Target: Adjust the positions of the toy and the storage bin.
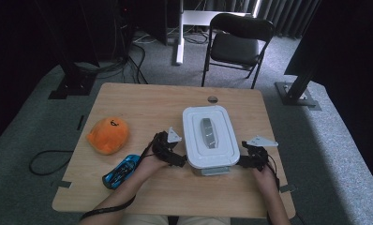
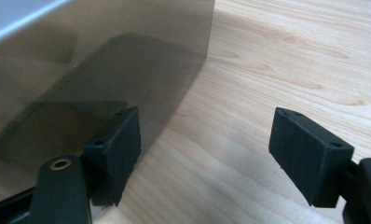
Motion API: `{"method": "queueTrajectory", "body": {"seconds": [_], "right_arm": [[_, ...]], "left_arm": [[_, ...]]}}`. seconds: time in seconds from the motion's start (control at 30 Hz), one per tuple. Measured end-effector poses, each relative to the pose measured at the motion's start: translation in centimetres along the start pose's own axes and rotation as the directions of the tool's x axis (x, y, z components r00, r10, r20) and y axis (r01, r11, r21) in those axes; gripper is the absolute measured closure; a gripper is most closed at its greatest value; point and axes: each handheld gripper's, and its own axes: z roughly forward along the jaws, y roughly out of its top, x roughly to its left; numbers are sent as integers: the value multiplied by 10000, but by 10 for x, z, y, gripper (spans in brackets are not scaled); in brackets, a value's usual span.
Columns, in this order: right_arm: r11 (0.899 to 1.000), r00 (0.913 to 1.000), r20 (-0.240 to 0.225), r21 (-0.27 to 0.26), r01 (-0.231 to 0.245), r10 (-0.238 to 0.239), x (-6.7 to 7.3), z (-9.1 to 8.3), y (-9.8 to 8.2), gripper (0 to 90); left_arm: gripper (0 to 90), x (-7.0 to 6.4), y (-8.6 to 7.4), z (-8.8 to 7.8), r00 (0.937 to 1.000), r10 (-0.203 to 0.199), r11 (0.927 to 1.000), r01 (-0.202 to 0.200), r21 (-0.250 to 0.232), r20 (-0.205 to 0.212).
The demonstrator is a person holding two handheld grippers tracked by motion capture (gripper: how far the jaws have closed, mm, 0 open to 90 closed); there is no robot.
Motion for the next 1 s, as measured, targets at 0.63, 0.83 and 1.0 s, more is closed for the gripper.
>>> {"method": "queueTrajectory", "body": {"seconds": [0.63,0.83,1.0], "right_arm": [[9939,9958,-62,631,-904,910,-29,40,13,180],[9955,9974,-217,663,-674,690,-27,40,18,202],[9966,9969,-417,507,-651,672,-25,34,17,218]], "left_arm": [[8,34,12,18,9973,-640,9979,645,100,-368],[8,32,13,17,9981,-494,9987,499,125,-359],[9,29,12,15,9988,-429,9990,432,117,-239]]}}
